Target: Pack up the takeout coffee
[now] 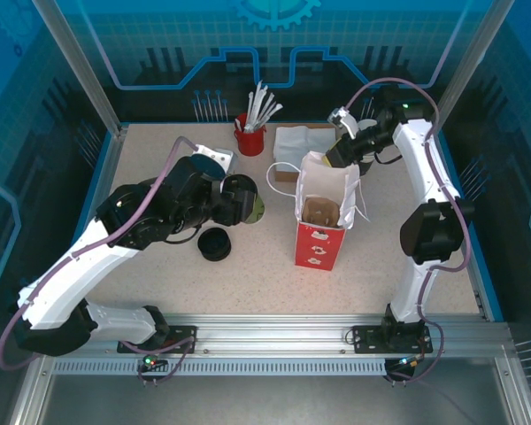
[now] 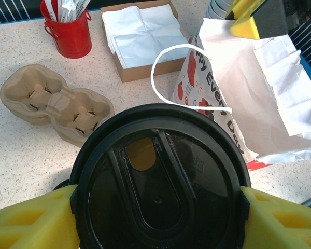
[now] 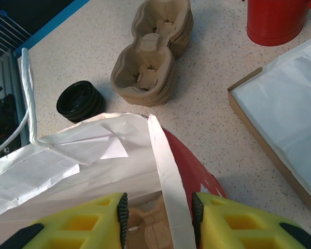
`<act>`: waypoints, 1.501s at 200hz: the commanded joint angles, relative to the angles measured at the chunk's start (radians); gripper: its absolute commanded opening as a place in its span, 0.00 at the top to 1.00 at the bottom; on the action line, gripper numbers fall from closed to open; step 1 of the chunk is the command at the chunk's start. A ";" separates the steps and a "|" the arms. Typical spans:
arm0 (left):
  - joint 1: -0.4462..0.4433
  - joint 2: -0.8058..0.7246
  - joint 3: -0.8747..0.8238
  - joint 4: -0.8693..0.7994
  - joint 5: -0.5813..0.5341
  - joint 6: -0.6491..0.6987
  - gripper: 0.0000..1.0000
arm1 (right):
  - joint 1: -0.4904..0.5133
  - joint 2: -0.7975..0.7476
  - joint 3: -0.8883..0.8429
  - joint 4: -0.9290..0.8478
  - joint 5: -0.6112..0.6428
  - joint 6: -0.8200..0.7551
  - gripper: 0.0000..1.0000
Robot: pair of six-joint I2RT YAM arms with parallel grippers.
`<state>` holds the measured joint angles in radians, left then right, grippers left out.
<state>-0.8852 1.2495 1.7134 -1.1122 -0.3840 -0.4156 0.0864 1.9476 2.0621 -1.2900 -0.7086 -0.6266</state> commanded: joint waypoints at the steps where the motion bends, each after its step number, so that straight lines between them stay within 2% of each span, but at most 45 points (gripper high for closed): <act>1: 0.007 -0.007 0.035 -0.015 0.023 0.028 0.30 | 0.016 0.009 0.028 -0.032 0.019 -0.032 0.59; 46: 0.007 -0.001 0.049 -0.016 0.026 0.037 0.31 | 0.020 0.026 0.027 -0.025 0.057 -0.039 0.64; 82: 0.008 0.014 0.073 -0.023 0.035 0.035 0.31 | 0.020 0.015 0.021 -0.015 0.071 -0.059 0.75; 104: 0.008 0.021 0.080 -0.027 0.042 0.031 0.32 | 0.022 -0.003 0.016 0.003 0.047 -0.068 0.87; 148: 0.008 0.028 0.108 -0.030 0.066 0.027 0.34 | 0.047 -0.067 -0.027 0.063 0.070 -0.069 1.00; 195: 0.008 0.040 0.162 -0.070 0.091 0.048 0.34 | 0.078 -0.164 -0.098 0.144 0.098 0.027 1.00; 240: 0.008 0.089 0.253 -0.115 0.141 0.089 0.33 | 0.111 -0.199 -0.144 0.189 0.189 0.151 1.00; 300: 0.008 0.140 0.303 -0.068 0.221 0.117 0.34 | 0.147 -0.217 -0.168 0.203 0.273 0.275 1.00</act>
<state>-0.8852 1.3712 1.9800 -1.1988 -0.2249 -0.3328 0.2157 1.7653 1.8946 -1.1015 -0.4812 -0.4377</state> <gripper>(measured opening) 0.660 0.060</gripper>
